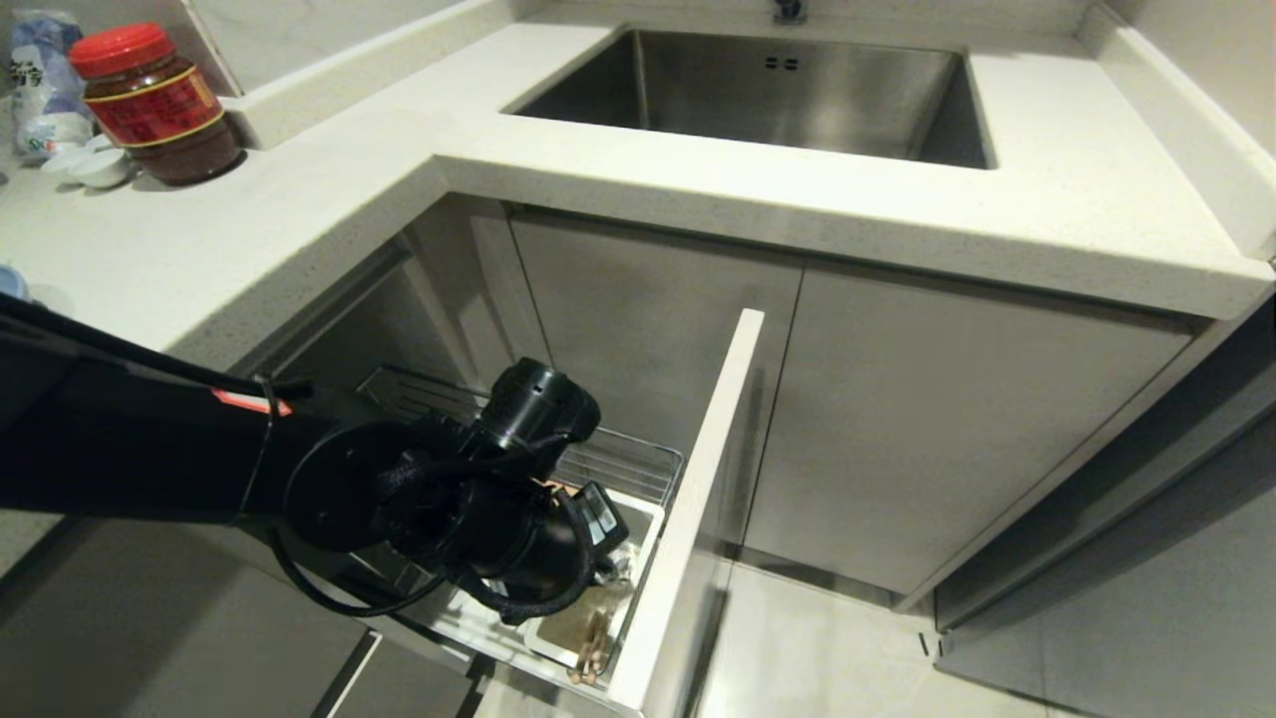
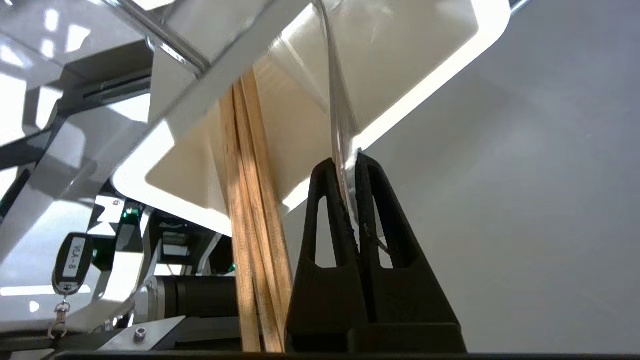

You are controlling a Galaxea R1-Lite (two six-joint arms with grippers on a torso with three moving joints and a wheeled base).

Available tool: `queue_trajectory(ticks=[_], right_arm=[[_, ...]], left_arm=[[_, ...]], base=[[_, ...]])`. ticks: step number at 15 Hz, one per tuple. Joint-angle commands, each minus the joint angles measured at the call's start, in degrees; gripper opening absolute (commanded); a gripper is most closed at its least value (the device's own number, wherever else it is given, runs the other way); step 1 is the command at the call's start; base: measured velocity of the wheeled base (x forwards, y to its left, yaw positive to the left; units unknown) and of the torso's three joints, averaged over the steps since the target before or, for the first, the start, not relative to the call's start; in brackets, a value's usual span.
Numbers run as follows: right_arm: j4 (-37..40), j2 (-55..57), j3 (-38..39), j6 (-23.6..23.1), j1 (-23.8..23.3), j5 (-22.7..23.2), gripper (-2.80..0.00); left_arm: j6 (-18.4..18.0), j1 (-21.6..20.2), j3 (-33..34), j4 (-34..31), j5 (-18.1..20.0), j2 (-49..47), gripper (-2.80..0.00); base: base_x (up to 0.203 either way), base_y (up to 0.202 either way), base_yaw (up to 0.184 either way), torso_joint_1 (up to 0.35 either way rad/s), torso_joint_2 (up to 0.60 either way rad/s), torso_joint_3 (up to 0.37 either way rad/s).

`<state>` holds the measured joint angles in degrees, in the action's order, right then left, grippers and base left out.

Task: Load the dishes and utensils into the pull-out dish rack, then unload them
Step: Take the fork out of the cupboard

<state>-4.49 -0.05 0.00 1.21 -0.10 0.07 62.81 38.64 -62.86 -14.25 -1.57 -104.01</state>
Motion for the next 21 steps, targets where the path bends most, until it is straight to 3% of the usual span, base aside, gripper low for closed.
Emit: queue_trajectory(ticks=[1,6,14,21], right_arm=[[-0.08,-0.04,1.49,0.02,0.01,0.01,-2.8],[-0.08,-0.04,1.49,0.02,0.01,0.01,-2.8],[-0.08,-0.04,1.49,0.02,0.01,0.01,-2.8],[-0.02,-0.04,1.49,0.02,0.01,0.01,-2.8]], left_arm=[[0.07,-0.01,-0.86,0.04,-0.31,2.27,-2.8],[-2.34,-0.06,-3.15,-2.1,-2.06,9.81,-2.8],[-4.98,4.31,-18.39,-33.38,-2.78,13.52,-2.8],[-6.47,4.95,-27.12,-42.06,-2.97,20.89,-2.8]], base=[[0.0,0.0,0.0,0.0,0.0,0.0],[0.0,0.0,0.0,0.0,0.0,0.0],[0.0,0.0,0.0,0.0,0.0,0.0],[0.0,0.0,0.0,0.0,0.0,0.0]])
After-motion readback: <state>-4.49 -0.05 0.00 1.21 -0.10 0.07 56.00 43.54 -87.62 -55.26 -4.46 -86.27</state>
